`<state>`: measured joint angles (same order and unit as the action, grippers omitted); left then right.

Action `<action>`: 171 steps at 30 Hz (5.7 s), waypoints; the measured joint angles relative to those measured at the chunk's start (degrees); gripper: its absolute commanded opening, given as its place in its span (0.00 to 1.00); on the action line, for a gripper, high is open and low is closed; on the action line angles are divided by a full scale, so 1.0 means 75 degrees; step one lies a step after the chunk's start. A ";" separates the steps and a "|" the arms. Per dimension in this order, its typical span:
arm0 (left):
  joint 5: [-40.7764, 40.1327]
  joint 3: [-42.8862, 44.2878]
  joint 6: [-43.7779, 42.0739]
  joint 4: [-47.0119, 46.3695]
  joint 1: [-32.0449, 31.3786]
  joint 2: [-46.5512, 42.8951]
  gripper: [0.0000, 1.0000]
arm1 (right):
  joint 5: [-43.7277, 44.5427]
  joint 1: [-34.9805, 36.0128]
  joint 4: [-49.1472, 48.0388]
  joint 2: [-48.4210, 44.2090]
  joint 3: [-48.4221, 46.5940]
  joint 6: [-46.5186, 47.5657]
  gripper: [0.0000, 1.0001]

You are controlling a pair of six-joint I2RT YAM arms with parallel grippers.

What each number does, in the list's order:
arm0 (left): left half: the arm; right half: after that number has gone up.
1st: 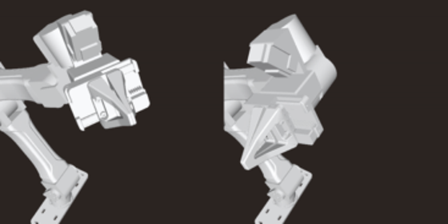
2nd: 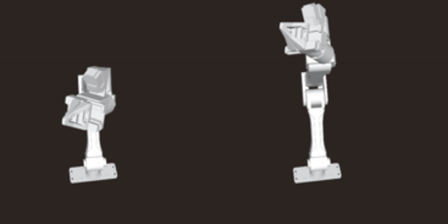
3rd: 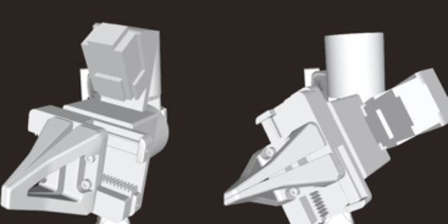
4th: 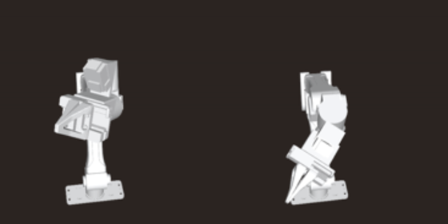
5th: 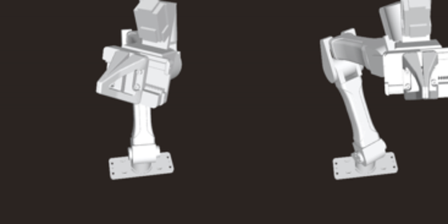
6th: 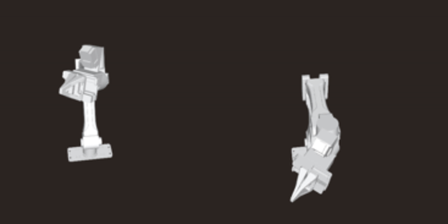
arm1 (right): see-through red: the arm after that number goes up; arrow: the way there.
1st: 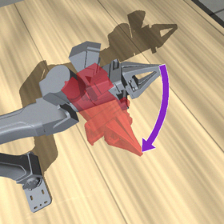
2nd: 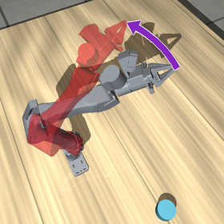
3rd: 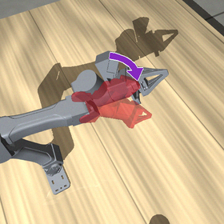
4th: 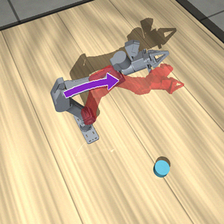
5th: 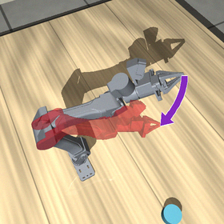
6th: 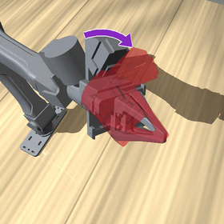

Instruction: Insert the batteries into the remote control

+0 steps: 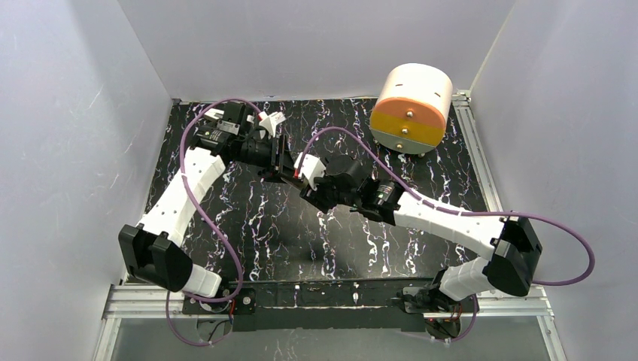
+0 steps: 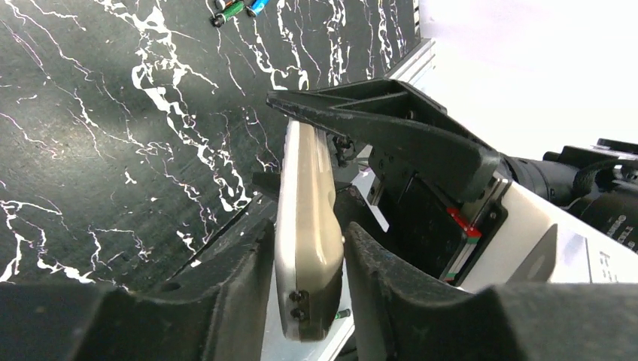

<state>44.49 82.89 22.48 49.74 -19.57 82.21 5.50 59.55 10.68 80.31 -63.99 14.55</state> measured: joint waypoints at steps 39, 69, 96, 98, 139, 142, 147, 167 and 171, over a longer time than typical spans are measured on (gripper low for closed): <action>-0.1329 -0.5374 0.1985 -0.6846 0.0020 -0.0323 0.00 | -0.3051 -0.2766 -0.3599 0.0073 0.3118 -0.8230 0.65; -0.1652 -0.5627 0.2060 -0.7032 -0.0070 0.0277 0.00 | -0.2978 -0.2337 -0.4450 0.2253 0.2527 -0.8880 0.53; -0.1545 -0.5126 0.2055 -0.6373 0.0079 0.0667 0.00 | -0.3646 -0.2591 -0.5697 0.3002 0.2661 -0.9926 0.54; -0.1510 -0.5126 0.2049 -0.6382 0.0102 0.0691 0.00 | -0.3698 -0.2617 -0.6105 0.3063 0.2815 -1.0185 0.53; -0.2600 -0.3716 0.1329 -0.4293 -0.0157 0.0976 0.00 | -0.3421 -0.2984 -0.5470 0.2267 0.3453 -1.0098 0.54; -0.2602 -0.3701 0.1317 -0.4240 -0.0157 0.0985 0.00 | -0.3372 -0.3104 -0.5007 0.2291 0.3453 -1.0063 0.54; -0.2600 -0.3695 0.1291 -0.4194 -0.0157 0.0982 0.00 | -0.3416 -0.3182 -0.4797 0.2294 0.3430 -0.9821 0.54; 0.0047 -0.2480 -0.1743 -0.2550 -0.0201 0.0012 0.00 | -0.5033 -0.3174 -0.2981 -0.0694 0.2623 -0.4304 0.98; 0.1233 -0.2422 -0.2349 -0.2463 -0.0326 -0.0487 0.00 | -0.5922 -0.3066 -0.2151 -0.0600 0.2069 -0.3314 0.94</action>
<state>53.74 64.73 4.86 31.27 -22.02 78.56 -38.92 36.56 -5.45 75.81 -48.47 -10.31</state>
